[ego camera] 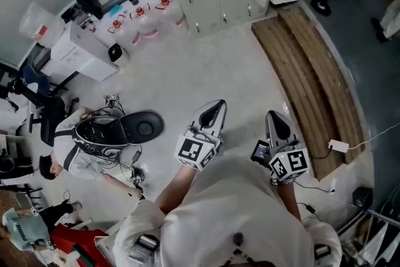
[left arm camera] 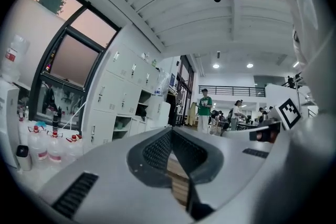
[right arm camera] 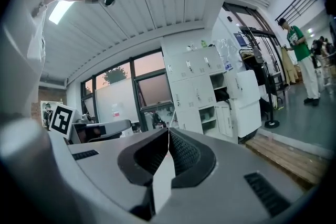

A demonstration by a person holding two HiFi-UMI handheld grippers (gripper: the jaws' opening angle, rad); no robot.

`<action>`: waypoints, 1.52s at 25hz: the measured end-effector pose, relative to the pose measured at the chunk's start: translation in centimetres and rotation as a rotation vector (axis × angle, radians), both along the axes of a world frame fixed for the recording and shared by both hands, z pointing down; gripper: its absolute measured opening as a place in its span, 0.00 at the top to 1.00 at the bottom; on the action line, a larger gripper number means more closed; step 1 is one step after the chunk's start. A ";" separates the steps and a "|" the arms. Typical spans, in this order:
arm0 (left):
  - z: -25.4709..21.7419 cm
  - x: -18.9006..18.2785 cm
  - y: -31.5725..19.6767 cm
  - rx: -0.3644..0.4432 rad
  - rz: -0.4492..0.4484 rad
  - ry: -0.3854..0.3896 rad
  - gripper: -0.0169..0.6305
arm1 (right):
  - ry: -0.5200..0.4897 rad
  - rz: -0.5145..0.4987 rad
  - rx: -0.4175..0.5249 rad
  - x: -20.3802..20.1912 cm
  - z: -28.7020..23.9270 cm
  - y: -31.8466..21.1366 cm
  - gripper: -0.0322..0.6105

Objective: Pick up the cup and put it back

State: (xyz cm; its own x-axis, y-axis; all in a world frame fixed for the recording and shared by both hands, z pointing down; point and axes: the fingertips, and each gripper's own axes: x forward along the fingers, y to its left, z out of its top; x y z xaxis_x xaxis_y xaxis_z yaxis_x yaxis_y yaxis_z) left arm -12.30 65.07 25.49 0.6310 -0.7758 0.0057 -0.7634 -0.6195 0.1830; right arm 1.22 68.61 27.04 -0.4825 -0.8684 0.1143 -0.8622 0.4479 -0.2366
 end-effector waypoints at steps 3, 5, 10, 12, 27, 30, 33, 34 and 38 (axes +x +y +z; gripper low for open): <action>0.0 -0.1 -3.5 0.024 0.027 -0.029 0.96 | 0.015 0.009 -0.005 -0.7 -0.1 -3.2 0.91; 0.1 -0.1 -5.8 0.041 0.050 -0.068 0.96 | 0.024 0.024 -0.008 -1.0 -0.2 -5.5 0.91; 0.1 -1.3 -10.5 0.055 0.122 -0.083 0.96 | 0.021 0.054 -0.007 -3.1 -0.6 -10.9 0.91; 0.0 -2.3 -12.3 0.054 0.126 -0.076 0.96 | 0.007 0.060 -0.005 -4.3 -0.6 -12.7 0.91; 2.1 -6.0 -21.4 -0.041 0.018 -0.044 0.96 | 0.011 -0.001 -0.045 -6.3 0.9 -22.5 0.91; 2.3 -5.0 -23.8 -0.044 -0.003 -0.057 0.96 | -0.003 -0.027 -0.054 -5.2 1.3 -25.5 0.91; 2.0 -3.5 -27.0 -0.039 -0.031 -0.065 0.96 | -0.013 -0.072 -0.056 -4.3 1.4 -29.5 0.91; 1.9 -2.9 -28.0 -0.036 -0.041 -0.068 0.96 | -0.016 -0.088 -0.053 -3.9 1.4 -30.7 0.91; 1.3 -0.3 -32.3 -0.019 -0.088 -0.082 0.96 | -0.011 -0.157 -0.034 -1.6 0.9 -35.4 0.91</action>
State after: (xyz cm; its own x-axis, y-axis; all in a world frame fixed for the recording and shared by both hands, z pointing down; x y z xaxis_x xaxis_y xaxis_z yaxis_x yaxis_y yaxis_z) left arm -12.59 32.78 26.77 0.5569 -0.8277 0.0693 -0.8277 -0.5462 0.1290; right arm -0.35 33.20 27.99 -0.6134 -0.7779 0.1364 -0.7794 0.5684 -0.2634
